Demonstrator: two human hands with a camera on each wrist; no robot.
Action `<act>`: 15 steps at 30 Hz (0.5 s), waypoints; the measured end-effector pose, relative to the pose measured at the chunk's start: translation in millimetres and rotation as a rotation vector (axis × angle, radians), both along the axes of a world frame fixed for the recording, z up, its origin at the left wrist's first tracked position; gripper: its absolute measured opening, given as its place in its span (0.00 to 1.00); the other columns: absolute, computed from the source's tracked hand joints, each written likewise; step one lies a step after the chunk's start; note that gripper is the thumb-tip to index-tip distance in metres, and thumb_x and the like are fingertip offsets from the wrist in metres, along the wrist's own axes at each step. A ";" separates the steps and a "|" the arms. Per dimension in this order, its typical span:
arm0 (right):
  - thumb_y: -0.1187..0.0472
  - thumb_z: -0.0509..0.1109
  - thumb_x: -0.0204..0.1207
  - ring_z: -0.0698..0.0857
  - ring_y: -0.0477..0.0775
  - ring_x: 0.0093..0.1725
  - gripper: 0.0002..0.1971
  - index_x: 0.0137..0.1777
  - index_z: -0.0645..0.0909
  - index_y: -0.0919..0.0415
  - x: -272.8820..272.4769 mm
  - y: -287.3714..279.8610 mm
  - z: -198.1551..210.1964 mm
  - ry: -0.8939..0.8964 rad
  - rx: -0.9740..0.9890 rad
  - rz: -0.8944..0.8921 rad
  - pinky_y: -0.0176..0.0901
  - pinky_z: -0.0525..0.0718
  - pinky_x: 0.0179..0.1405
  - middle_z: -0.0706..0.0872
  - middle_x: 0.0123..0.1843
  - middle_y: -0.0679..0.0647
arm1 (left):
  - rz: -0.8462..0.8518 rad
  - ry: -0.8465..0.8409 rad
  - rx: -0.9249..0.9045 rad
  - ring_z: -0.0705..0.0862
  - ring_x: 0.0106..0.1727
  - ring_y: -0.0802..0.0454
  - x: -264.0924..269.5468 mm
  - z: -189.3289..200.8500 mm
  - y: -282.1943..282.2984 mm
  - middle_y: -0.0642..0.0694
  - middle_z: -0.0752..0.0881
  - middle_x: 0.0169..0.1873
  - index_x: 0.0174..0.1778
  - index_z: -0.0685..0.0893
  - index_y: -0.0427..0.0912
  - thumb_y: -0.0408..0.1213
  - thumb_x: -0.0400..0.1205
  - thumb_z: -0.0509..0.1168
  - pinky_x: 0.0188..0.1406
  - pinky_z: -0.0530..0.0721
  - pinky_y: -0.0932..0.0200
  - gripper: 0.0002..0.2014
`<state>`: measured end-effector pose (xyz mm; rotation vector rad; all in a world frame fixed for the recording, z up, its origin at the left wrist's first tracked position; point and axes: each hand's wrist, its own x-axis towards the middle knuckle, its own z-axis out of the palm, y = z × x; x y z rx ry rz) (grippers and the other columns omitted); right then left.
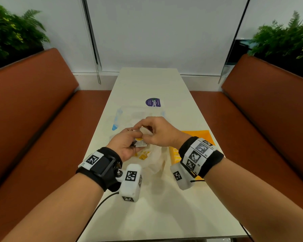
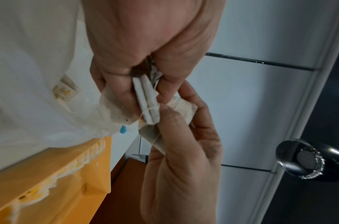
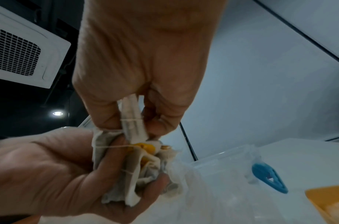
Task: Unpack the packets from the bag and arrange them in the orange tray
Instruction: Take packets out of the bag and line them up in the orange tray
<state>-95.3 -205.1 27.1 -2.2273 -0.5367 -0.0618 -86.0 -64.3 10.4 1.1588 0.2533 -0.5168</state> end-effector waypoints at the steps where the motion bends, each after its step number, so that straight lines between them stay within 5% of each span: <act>1: 0.71 0.73 0.69 0.79 0.42 0.36 0.17 0.58 0.86 0.59 -1.8 -1.1 2.8 0.016 -0.004 0.013 0.38 0.80 0.41 0.79 0.38 0.45 | 0.004 -0.003 0.005 0.87 0.41 0.46 0.5 -1.4 -0.4 0.39 0.87 0.44 0.60 0.78 0.36 0.19 0.80 0.62 0.26 0.88 0.57 0.14; 5: 0.67 0.68 0.71 0.83 0.61 0.48 0.17 0.59 0.86 0.57 -6.9 -5.4 13.2 0.208 0.061 0.010 0.52 0.84 0.52 0.83 0.50 0.55 | -0.014 -0.009 0.006 0.90 0.36 0.44 0.9 -0.7 2.2 0.38 0.88 0.40 0.49 0.80 0.36 0.18 0.80 0.61 0.25 0.88 0.57 0.10; 9: 0.75 0.62 0.66 0.83 0.67 0.58 0.24 0.60 0.86 0.60 -8.8 -9.9 17.7 0.282 0.053 0.031 0.55 0.85 0.59 0.86 0.56 0.55 | 0.013 0.000 -0.019 0.91 0.41 0.41 5.4 -3.7 5.0 0.33 0.87 0.51 0.62 0.77 0.32 0.17 0.78 0.64 0.28 0.88 0.54 0.17; 11: 0.74 0.64 0.63 0.81 0.73 0.57 0.23 0.56 0.87 0.57 -8.5 -13.1 16.2 0.249 0.042 0.050 0.62 0.82 0.61 0.88 0.55 0.54 | 0.021 -0.002 -0.022 0.90 0.39 0.43 6.1 -4.2 5.1 0.35 0.88 0.46 0.59 0.78 0.33 0.19 0.78 0.65 0.29 0.89 0.52 0.15; 13: 0.75 0.67 0.63 0.84 0.68 0.53 0.20 0.54 0.87 0.61 -8.6 -16.1 15.8 0.255 0.080 0.050 0.57 0.84 0.61 0.88 0.53 0.59 | -0.004 -0.010 -0.022 0.90 0.34 0.46 4.3 -2.4 4.6 0.38 0.89 0.37 0.51 0.79 0.34 0.20 0.79 0.65 0.28 0.90 0.53 0.08; 15: 0.80 0.66 0.66 0.83 0.57 0.47 0.20 0.54 0.87 0.65 -8.3 -18.9 15.5 0.261 0.112 0.039 0.48 0.82 0.56 0.88 0.53 0.64 | -0.008 -0.013 -0.017 0.90 0.33 0.47 4.1 -2.7 3.7 0.38 0.89 0.39 0.51 0.79 0.35 0.20 0.79 0.65 0.27 0.89 0.54 0.09</act>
